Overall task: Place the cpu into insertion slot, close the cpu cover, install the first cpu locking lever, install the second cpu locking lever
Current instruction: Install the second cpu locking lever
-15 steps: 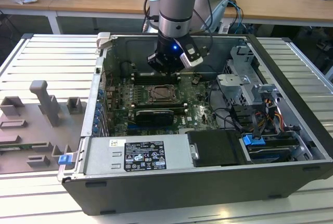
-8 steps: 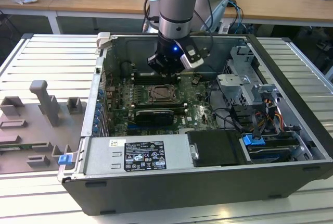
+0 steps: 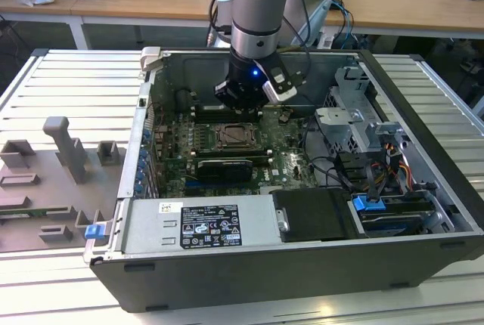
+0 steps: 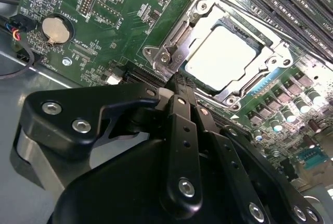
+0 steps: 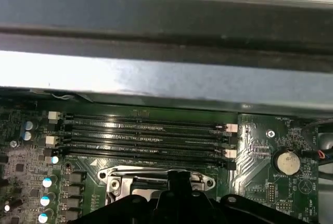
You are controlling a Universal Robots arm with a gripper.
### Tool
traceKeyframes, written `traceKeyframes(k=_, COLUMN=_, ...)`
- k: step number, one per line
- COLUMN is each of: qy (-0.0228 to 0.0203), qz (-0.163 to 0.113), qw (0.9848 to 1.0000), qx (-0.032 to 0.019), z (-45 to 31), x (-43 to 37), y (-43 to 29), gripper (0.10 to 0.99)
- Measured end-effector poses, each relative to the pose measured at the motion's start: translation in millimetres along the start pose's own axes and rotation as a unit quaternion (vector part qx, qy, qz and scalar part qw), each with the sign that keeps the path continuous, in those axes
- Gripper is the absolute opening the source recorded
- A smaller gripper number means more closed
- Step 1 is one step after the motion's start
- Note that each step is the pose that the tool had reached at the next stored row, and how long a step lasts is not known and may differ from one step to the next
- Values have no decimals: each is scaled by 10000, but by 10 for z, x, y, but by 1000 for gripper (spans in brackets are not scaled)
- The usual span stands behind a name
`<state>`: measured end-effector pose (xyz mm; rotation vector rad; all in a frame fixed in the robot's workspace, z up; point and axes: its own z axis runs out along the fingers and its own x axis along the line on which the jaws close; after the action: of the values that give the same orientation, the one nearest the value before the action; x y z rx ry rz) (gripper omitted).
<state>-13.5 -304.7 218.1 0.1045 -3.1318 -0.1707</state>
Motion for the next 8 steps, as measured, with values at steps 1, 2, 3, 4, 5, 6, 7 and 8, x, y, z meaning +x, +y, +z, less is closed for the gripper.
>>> traceKeyframes(k=1, qy=0, qz=0, qw=10000, qx=-1, z=-22, x=0, y=3, gripper=106)
traceKeyframes(k=2, qy=-1, qz=0, qw=10000, qx=-1, z=-96, x=0, y=11, gripper=106)
traceKeyframes(k=3, qy=-1, qz=0, qw=10000, qx=-1, z=-127, x=0, y=14, gripper=106)
traceKeyframes(k=4, qy=-1, qz=0, qw=10000, qx=-1, z=-161, x=0, y=18, gripper=106)
traceKeyframes(k=5, qy=-1, qz=0, qw=10000, qx=-1, z=-211, x=0, y=24, gripper=106)
traceKeyframes(k=6, qy=-1, qz=0, qw=10000, qx=-1, z=-242, x=0, y=27, gripper=106)
traceKeyframes(k=7, qy=-1, qz=0, qw=10000, qx=-1, z=-263, x=0, y=29, gripper=106)
traceKeyframes(k=8, qy=-1, qz=-1, qw=10000, qx=-3, z=-264, x=-1, y=26, gripper=106)
